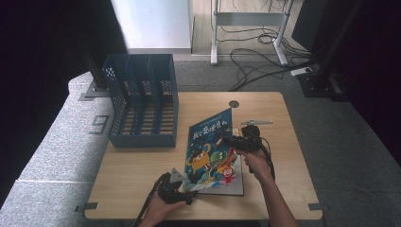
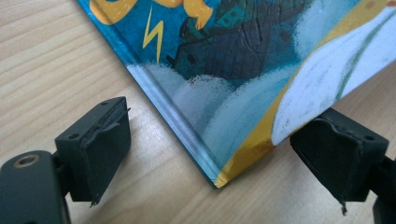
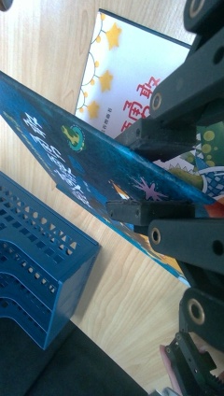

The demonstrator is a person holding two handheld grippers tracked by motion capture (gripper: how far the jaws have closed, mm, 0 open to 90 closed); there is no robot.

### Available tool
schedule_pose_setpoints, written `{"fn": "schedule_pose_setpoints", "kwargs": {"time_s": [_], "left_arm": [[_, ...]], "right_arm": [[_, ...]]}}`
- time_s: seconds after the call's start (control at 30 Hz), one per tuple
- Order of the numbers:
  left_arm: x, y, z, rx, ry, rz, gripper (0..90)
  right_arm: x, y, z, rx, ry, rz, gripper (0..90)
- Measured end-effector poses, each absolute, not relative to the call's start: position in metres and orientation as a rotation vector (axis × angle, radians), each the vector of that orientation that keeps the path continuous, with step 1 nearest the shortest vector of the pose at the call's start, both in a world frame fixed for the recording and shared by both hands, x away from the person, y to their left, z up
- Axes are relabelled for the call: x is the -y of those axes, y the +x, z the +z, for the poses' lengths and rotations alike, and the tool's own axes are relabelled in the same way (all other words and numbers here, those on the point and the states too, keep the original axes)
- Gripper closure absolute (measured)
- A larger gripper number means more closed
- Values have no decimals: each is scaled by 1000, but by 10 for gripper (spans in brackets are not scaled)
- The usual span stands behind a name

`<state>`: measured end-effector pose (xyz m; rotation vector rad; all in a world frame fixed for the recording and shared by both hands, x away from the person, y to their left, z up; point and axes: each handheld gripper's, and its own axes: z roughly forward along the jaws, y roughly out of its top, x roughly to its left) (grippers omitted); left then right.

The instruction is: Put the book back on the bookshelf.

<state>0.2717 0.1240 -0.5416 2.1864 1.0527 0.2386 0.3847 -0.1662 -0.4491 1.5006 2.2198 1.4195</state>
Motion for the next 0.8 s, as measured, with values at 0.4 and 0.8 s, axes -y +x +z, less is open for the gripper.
{"fn": "schedule_pose_setpoints", "kwargs": {"time_s": [0.4,0.8], "left_arm": [[-127,280,-538,-1046,2173,128,127],[-128,281,-539,-1035,2172,123,127]], "right_arm": [[172,390,-451,-2218,1522,1413,686],[173,405,-449,-2227,1529,1396,636]]}}
